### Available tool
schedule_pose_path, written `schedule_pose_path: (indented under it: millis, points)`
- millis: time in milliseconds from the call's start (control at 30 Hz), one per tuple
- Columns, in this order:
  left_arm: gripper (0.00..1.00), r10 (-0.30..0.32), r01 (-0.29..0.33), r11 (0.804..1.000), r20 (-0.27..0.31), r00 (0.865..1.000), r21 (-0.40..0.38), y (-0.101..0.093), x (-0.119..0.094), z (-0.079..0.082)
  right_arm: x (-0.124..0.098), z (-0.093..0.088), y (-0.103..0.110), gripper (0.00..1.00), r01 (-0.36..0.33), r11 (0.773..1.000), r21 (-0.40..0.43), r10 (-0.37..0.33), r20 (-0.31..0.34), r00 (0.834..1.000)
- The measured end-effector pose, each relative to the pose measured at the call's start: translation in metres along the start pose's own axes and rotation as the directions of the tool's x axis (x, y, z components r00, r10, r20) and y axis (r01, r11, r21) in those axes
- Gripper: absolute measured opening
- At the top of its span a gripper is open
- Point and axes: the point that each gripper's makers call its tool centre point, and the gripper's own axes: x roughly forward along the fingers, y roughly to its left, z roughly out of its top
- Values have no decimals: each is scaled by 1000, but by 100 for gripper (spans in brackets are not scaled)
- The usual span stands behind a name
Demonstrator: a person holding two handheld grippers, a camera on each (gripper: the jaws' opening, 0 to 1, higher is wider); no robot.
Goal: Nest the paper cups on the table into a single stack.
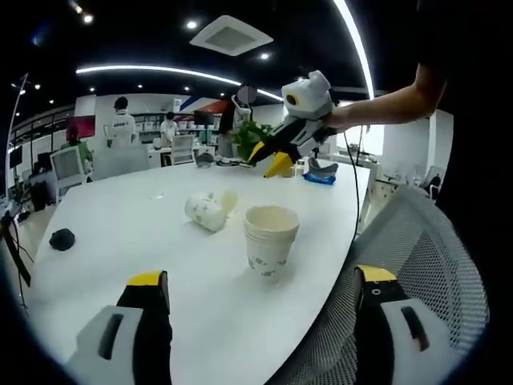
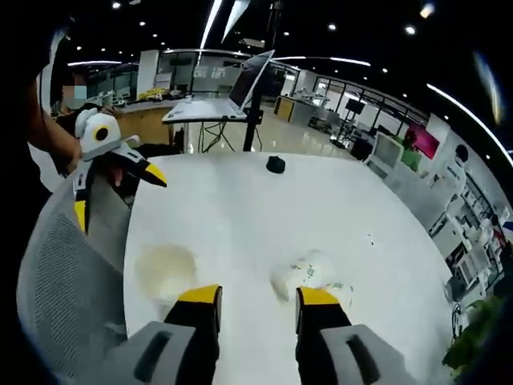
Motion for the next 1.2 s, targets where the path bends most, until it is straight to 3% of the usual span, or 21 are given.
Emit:
schedule_pose_path:
  millis: [200, 500, 767, 1200]
  points:
    - [97, -12, 12, 1000, 0, 1000, -3, -2, 1, 0, 12, -15, -32, 41, 81, 996, -29, -81, 5, 997]
    - [99, -18, 18, 1000, 8, 1000, 1, -3, 1, 1, 28, -32, -59, 44, 159, 985, -67, -160, -14, 987]
    - [99, -17, 17, 1000, 8, 1000, -7, -2, 2, 1, 34, -40, -84, 42, 253, 960, -122, -254, 5, 967]
    - [99, -14, 14, 1000, -9, 1000, -16, -1, 2, -3, 45, -60, -99, 40, 292, 950, -112, -296, -20, 955]
